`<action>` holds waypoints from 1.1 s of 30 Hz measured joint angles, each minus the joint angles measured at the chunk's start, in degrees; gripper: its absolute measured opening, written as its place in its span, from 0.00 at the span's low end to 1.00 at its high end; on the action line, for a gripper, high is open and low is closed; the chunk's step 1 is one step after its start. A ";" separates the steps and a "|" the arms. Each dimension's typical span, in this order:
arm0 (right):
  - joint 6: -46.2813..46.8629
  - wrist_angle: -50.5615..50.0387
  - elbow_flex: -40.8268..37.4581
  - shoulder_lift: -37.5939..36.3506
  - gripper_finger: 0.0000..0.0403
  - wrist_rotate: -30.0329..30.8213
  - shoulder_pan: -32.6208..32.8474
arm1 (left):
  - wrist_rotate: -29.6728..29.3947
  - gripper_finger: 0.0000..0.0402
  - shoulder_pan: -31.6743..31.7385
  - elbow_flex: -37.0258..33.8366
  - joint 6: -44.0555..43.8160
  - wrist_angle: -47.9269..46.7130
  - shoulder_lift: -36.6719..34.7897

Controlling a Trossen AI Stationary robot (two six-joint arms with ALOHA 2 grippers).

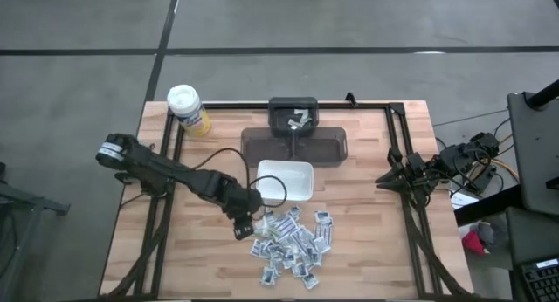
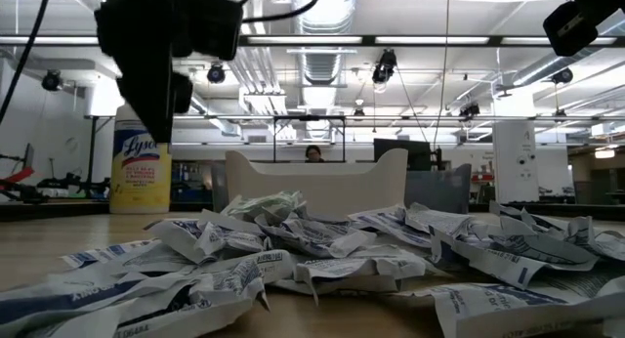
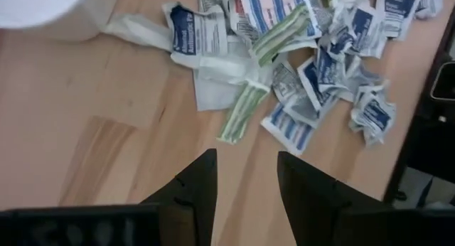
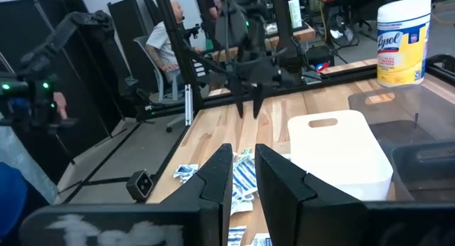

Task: Pick & Place First Aid Supplies
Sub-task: Put the green bandage into the top black bin

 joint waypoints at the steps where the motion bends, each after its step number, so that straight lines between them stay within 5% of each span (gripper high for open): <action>1: -0.02 -0.02 0.00 0.00 0.15 0.02 -0.01 | -0.15 0.35 -0.04 -1.21 0.06 1.81 0.08; 10: -0.02 0.00 0.00 0.00 0.15 0.00 -0.01 | -4.30 0.35 -2.36 -4.11 -0.92 8.72 1.93; 18: -0.03 -0.02 0.00 0.00 0.15 0.02 0.01 | -10.76 0.35 -7.04 -2.23 -1.63 8.89 4.46; 33: -0.03 0.04 0.00 0.00 0.15 0.02 0.00 | -14.07 0.35 -8.94 2.16 -4.40 4.24 13.11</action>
